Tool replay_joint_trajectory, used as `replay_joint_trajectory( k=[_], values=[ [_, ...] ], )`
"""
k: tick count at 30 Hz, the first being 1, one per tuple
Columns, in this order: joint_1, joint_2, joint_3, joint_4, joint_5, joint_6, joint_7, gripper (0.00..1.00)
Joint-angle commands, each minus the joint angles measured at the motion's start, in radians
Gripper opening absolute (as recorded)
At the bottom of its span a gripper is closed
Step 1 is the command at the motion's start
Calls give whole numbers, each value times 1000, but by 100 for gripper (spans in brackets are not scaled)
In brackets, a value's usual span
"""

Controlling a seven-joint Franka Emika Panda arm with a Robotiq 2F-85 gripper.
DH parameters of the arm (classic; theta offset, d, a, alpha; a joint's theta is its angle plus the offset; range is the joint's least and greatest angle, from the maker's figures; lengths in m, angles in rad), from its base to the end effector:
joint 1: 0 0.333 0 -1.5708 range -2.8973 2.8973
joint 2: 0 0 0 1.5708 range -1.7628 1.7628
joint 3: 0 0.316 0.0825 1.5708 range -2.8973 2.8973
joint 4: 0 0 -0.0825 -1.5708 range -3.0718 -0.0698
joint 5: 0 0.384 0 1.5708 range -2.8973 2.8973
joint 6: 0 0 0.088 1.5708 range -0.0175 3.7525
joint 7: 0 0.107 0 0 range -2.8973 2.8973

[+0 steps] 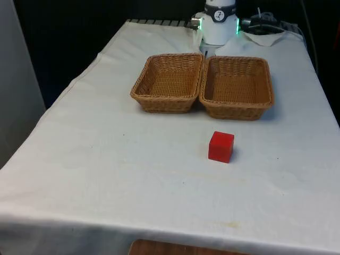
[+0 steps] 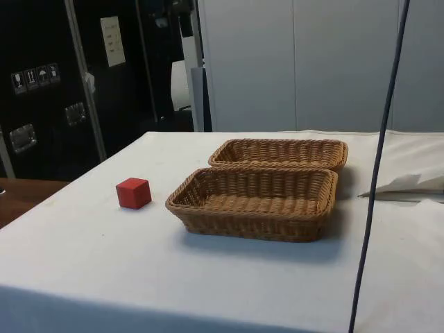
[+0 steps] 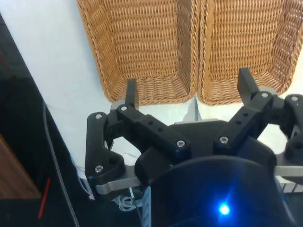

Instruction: Pick up the red cube and place it into the right basket.

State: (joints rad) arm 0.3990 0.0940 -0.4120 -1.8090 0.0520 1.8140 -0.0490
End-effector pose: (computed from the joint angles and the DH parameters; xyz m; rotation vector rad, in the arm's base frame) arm 0.5788 0.0033 0.4826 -3.1241 -0.0336 0.1257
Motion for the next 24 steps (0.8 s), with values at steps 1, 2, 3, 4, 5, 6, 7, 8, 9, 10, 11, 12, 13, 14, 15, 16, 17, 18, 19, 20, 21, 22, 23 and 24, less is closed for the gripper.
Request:
replay_joint_trajectory(
  k=[1,2,3,4,5,6,7,8,9,10,11,12,13,14,15,16,17,18,19,20,21,22,23,24],
  values=[
    [1,18,3,19,4,-8,6,100],
    [1,25,5,28,4,-9,8,100],
    [1,34,8,37,5,-11,10,100],
    [0,24,6,25,0,-1,5,100],
    [1,42,10,46,5,-12,12,100],
    [1,49,12,54,5,-13,14,100],
    [1,58,15,64,6,-14,16,100],
    [1,75,20,83,6,-17,20,100],
    [0,82,22,92,6,-18,22,100],
    [0,92,25,102,6,-19,25,100],
    [1,100,27,112,6,-20,28,100],
    [0,108,30,121,6,-21,29,100],
    [1,116,32,130,6,-22,32,100],
    [0,109,31,121,1,-9,28,100],
    [1,127,35,141,6,-22,35,100],
    [1,135,37,150,6,-22,37,100],
    [0,143,40,159,6,-23,39,100],
    [1,161,45,178,5,-23,45,100],
    [1,168,47,187,5,-23,48,100],
    [0,176,49,195,4,-24,50,100],
    [1,185,51,205,4,-24,53,100],
    [1,194,53,214,4,-23,55,100],
    [0,188,53,207,1,-11,51,100],
    [1,210,58,231,3,-23,60,100]
  ],
)
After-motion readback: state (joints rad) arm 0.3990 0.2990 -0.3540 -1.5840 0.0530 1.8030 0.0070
